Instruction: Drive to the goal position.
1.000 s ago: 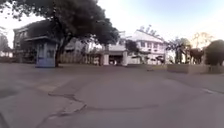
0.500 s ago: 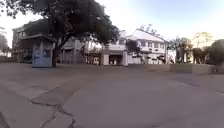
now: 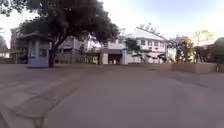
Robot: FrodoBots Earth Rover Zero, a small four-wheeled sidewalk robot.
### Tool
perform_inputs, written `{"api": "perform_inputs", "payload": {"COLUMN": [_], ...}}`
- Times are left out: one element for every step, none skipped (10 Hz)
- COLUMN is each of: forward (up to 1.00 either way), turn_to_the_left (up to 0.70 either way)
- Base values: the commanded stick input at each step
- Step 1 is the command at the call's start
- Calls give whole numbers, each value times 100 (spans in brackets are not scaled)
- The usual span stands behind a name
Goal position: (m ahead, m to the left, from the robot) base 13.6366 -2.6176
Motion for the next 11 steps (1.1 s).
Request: {"api": "perform_inputs", "payload": {"forward": [85, 85, 85, 85, 85, 85, 85, 85, 85, 85, 85], "turn_to_the_left": [0, 0, 0, 0, 0, 0, 0, 0, 0, 0, 0]}}
